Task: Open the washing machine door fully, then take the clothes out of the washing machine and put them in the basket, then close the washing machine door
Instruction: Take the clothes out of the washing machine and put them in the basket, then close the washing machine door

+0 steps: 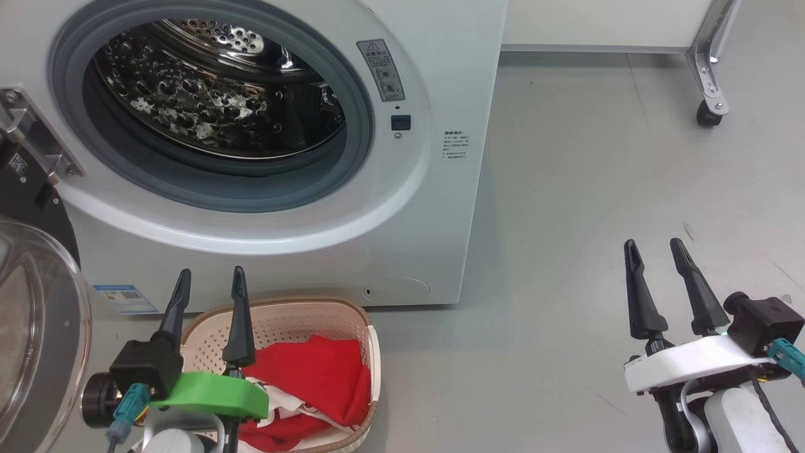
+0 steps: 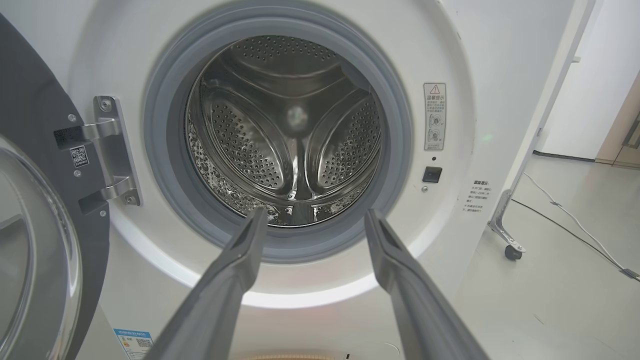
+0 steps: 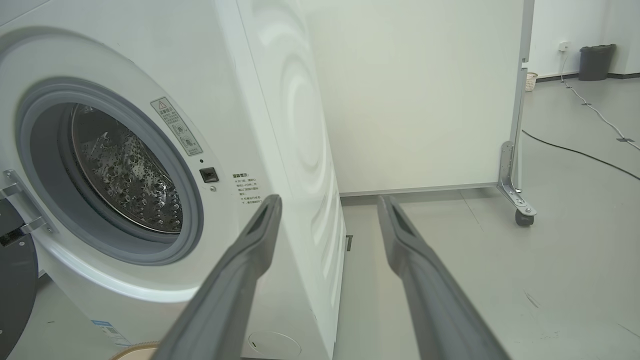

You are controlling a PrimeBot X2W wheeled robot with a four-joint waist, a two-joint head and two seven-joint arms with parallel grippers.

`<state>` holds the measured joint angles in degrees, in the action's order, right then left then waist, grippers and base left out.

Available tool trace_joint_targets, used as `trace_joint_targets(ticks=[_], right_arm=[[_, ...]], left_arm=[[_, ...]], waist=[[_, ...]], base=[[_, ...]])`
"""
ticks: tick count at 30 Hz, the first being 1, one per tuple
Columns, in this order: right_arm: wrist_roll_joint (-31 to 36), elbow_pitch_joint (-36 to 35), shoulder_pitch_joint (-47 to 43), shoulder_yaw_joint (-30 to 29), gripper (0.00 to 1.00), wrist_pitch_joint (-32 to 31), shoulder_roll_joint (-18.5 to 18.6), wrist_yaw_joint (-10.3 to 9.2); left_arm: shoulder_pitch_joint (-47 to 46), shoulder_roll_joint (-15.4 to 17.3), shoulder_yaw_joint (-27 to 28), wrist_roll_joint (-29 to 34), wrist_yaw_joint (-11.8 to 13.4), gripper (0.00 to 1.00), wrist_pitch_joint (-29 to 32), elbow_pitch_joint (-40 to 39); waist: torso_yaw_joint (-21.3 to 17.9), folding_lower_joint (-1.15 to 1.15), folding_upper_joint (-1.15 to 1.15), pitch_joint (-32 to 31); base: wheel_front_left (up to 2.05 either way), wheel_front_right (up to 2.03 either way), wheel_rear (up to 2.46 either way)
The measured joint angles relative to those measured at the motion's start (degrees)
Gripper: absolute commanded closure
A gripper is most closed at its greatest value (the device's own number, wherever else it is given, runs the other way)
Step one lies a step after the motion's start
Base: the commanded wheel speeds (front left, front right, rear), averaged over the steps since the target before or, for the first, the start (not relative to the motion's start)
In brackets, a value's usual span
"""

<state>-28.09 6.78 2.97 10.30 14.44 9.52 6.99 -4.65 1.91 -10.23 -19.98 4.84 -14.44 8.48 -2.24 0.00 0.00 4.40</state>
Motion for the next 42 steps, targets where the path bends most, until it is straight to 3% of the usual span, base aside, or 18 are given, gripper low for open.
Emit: trace_joint_targets(ticks=[42], right_arm=[[0.10, 0.12, 0.00, 0.48, 0.00, 0.00, -0.09, 0.00]], left_arm=[[1.65, 0.09, -1.89, -2.70, 0.25, 0.00, 0.00, -0.54]], waist=[[-0.45, 0.00, 0.00, -0.62]], base=[[-0.06, 0.06, 0.00]])
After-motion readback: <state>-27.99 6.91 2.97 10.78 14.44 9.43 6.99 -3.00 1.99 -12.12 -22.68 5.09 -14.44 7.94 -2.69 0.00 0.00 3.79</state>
